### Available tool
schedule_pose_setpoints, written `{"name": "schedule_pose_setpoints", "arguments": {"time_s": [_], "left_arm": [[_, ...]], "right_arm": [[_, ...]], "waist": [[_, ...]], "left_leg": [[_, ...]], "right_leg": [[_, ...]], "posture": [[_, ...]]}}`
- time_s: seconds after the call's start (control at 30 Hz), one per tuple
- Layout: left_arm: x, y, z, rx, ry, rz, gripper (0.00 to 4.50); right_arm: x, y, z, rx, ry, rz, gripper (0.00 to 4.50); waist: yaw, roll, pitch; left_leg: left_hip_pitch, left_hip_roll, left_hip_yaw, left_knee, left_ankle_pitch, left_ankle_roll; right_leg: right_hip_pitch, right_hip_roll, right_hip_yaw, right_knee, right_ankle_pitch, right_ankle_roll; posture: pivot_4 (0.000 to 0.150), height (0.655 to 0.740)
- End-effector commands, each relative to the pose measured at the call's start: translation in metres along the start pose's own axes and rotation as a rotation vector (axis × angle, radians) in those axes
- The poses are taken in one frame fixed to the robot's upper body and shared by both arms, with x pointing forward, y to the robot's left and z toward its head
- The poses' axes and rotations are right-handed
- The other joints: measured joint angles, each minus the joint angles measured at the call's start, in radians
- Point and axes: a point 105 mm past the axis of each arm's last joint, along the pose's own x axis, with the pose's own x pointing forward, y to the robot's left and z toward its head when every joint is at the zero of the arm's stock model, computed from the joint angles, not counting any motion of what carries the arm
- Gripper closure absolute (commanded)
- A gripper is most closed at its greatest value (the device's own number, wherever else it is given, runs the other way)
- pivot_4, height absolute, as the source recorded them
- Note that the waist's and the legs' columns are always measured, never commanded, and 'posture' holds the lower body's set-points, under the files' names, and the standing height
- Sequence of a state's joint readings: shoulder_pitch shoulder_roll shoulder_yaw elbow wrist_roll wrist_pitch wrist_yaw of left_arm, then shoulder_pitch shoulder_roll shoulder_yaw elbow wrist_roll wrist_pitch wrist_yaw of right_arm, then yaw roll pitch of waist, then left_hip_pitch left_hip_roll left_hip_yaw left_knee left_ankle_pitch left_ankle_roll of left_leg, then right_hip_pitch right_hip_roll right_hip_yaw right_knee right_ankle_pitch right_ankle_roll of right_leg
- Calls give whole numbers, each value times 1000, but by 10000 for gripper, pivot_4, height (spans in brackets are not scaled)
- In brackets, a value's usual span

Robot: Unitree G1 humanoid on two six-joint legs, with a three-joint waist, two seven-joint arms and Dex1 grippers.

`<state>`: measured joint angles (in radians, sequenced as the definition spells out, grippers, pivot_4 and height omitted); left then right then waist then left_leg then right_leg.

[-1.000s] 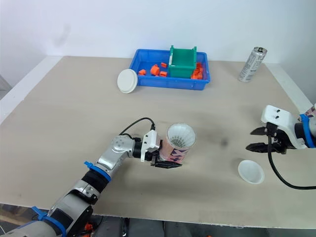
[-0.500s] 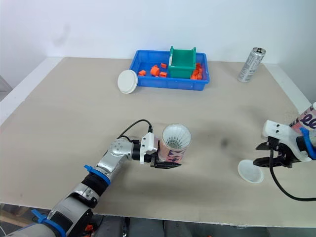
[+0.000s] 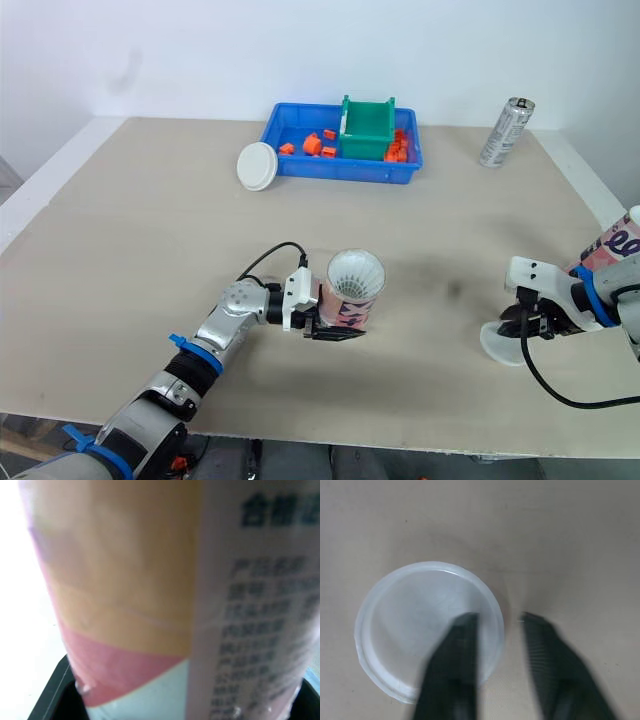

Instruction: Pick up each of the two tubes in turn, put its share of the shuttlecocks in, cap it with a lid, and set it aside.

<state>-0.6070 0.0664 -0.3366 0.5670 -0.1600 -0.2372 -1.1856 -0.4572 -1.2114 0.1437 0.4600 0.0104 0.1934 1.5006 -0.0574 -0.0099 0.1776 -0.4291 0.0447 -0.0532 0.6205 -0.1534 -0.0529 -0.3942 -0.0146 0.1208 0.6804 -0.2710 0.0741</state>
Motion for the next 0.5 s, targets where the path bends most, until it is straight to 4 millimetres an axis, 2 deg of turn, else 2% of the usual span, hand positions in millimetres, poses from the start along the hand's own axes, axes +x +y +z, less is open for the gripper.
{"name": "schedule_pose_setpoints", "arguments": {"time_s": [0.03,0.3,0.5], "left_arm": [[-8,3,-12,-27,57,22,14291],[-7,7,-12,-29,59,30,14291],[-10,7,-14,-40,72,15,14291]], "right_arm": [[-7,-4,2,-12,5,-11,44564],[-22,-8,22,-66,-46,-49,44564],[-51,-4,88,-197,-257,-94,44564]], "waist": [[0,0,0],[0,0,0],[-10,2,0]], "left_leg": [[0,0,0,0,0,0],[0,0,0,0,0,0],[0,-1,0,0,0,0]], "right_leg": [[0,0,0,0,0,0],[0,0,0,0,0,0],[0,0,1,0,0,0]], "posture": [[1500,7355],[1500,7355],[1500,7355]]}}
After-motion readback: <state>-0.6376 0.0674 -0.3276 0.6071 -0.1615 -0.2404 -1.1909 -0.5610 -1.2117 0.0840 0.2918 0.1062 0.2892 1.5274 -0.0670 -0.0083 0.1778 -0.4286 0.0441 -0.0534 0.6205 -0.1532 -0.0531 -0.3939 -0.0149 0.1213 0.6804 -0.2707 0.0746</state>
